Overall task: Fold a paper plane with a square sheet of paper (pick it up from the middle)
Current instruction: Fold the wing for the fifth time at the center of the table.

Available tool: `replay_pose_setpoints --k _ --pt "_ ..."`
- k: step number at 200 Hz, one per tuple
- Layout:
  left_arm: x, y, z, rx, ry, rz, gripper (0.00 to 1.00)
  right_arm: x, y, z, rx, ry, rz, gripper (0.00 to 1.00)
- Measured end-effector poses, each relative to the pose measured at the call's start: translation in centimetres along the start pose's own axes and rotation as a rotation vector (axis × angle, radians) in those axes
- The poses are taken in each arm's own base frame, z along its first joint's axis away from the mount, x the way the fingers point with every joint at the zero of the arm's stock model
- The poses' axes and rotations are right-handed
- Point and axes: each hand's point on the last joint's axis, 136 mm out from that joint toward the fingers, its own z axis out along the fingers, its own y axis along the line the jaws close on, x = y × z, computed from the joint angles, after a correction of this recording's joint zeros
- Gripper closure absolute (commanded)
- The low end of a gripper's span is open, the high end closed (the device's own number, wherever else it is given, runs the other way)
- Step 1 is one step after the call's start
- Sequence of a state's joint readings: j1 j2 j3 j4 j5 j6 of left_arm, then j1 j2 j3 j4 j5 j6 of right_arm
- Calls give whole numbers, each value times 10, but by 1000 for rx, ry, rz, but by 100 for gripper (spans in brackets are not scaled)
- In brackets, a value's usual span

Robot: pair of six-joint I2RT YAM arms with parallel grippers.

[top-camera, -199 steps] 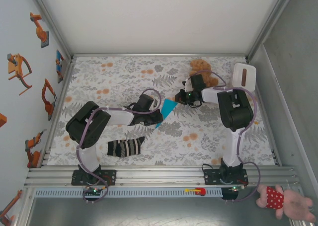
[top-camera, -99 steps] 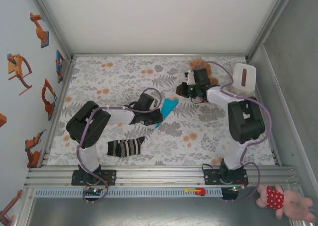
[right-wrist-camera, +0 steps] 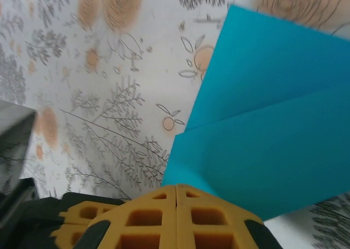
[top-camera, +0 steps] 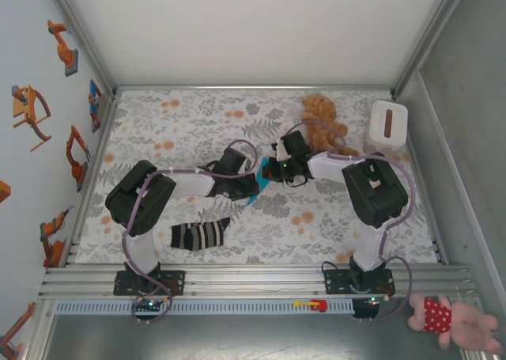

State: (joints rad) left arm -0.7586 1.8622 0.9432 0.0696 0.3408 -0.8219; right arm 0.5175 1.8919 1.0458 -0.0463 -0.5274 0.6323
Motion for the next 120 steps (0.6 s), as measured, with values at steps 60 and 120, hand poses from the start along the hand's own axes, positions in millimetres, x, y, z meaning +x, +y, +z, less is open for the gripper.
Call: replay_pose_setpoints --k 60,120 --pt "3 -3 -4 1 21 -1 88 9 -8 15 16 49 30 100" --pt "5 -14 -13 37 32 11 87 5 -7 18 12 48 28 100"
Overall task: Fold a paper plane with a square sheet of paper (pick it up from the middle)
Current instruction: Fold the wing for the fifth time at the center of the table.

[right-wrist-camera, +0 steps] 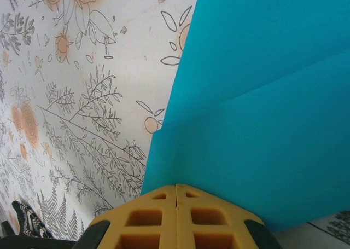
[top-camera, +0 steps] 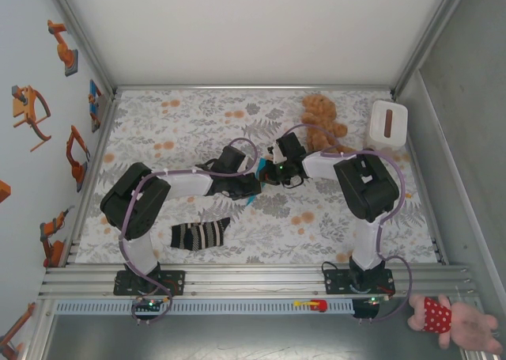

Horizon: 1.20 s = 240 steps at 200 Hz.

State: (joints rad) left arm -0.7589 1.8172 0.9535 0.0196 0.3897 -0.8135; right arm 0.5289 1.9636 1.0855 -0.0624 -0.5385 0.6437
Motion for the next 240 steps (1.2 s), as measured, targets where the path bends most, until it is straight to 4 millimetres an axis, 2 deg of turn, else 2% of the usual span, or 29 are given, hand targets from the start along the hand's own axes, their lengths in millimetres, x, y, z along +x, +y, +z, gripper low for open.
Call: replay_pose_setpoints --k 136,240 --pt "12 19 2 -52 42 -18 89 -2 1 3 -5 9 2 100" --pt "15 25 3 23 48 -27 92 -2 0 4 20 41 -8 100"
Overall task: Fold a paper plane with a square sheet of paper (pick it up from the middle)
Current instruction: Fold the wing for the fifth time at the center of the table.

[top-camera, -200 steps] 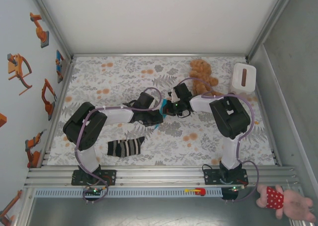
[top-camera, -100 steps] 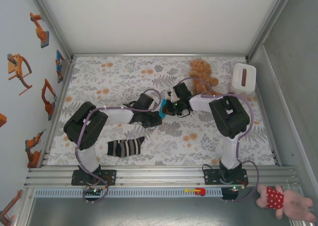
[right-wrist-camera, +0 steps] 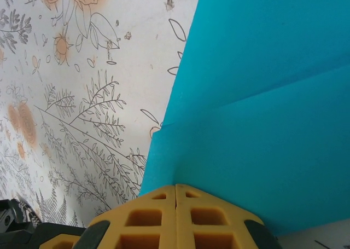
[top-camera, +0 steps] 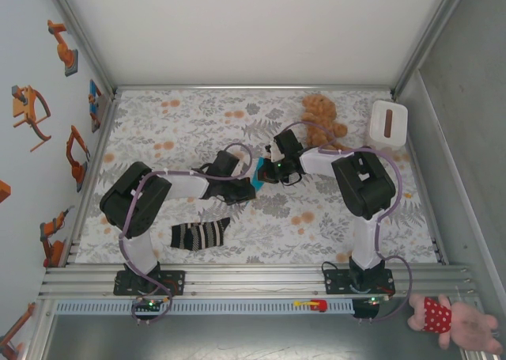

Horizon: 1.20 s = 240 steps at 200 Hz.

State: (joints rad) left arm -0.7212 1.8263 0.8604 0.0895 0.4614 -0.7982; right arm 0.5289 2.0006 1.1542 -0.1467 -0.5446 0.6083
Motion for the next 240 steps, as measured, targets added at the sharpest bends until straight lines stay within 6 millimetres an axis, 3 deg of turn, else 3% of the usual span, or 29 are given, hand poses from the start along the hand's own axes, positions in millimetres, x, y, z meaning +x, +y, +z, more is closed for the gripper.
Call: replay_pose_setpoints --k 57,115,135,154,181,203,240 --pt "16 6 -9 92 -23 -10 92 5 3 1 -8 22 -4 100" --pt "44 16 -32 35 41 -42 92 6 3 2 -9 23 -4 100" --pt "36 3 -41 43 17 -15 91 6 3 2 -9 23 -4 100" --pt "16 -16 -45 68 -27 19 92 6 3 2 -10 25 -4 100" --pt "-16 -36 -33 85 -62 40 93 6 3 2 -12 25 -4 100" --pt "-25 -29 -17 56 -55 25 93 6 3 2 -12 25 -3 100" --pt "-18 -7 1 1 -14 -10 94 6 4 2 -14 26 -1 100"
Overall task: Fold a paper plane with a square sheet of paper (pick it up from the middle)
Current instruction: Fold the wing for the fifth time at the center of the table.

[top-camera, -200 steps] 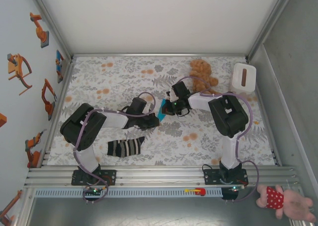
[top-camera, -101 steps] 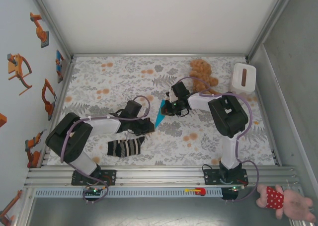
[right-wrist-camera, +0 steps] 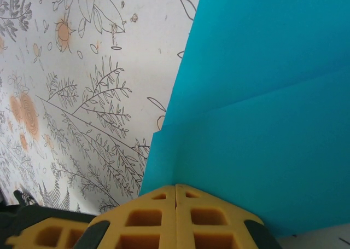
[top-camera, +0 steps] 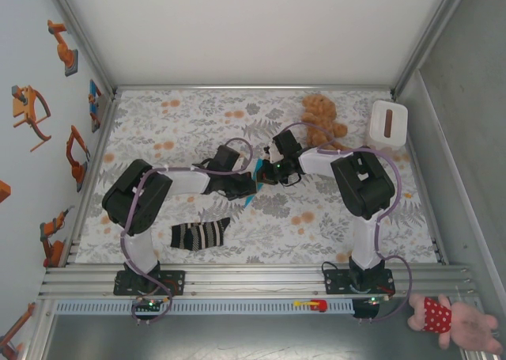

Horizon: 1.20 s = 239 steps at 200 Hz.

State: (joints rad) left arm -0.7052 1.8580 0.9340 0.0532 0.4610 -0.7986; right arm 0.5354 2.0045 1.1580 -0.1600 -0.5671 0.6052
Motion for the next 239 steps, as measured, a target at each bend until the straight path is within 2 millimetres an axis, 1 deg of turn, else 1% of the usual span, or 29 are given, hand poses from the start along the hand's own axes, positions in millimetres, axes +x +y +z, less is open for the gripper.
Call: replay_pose_setpoints --k 11,41,75,102,143,163,170,177,185,194,200,212,214,217,220,232,239 --pt "1 2 2 -4 5 -3 94 0 0 0 -1 0 0 100" --pt "0 3 2 -3 3 -4 94 0 -1 0 0 2 2 100" --pt "5 7 1 17 -7 5 95 0 -1 0 -1 2 2 100" --pt "21 16 -10 2 3 2 93 0 0 1 -3 4 2 100" --pt "55 36 -34 -84 71 -19 89 0 1 0 -5 9 -1 100" --pt "58 38 -47 -128 75 -15 82 0 2 0 -5 14 -8 100" --pt "54 34 -53 -135 62 -7 79 0 2 0 -6 15 -12 100" --pt "46 28 -60 -134 39 4 75 0 3 -1 -4 15 -15 96" --pt "33 19 -69 -130 -1 22 70 0 4 -2 5 16 -15 93" --pt "16 9 -81 -119 -56 34 64 2 4 -5 23 20 -15 86" --pt "5 2 -90 -112 -97 44 58 2 5 -8 33 21 -14 82" --pt "-16 -9 -111 -101 -184 67 43 2 9 -16 48 12 -14 70" --pt "-18 -10 -114 -100 -194 63 40 1 10 -17 49 10 -21 68" --pt "-22 -12 -120 -100 -216 67 37 1 12 -20 50 5 -25 60" --pt "-26 -13 -125 -103 -236 71 33 0 14 -23 53 -3 -26 57" --pt "-36 -11 -145 -130 -305 79 21 -5 23 -37 56 -40 -50 49" --pt "-40 -7 -156 -158 -341 84 16 -9 29 -47 60 -69 -62 46"
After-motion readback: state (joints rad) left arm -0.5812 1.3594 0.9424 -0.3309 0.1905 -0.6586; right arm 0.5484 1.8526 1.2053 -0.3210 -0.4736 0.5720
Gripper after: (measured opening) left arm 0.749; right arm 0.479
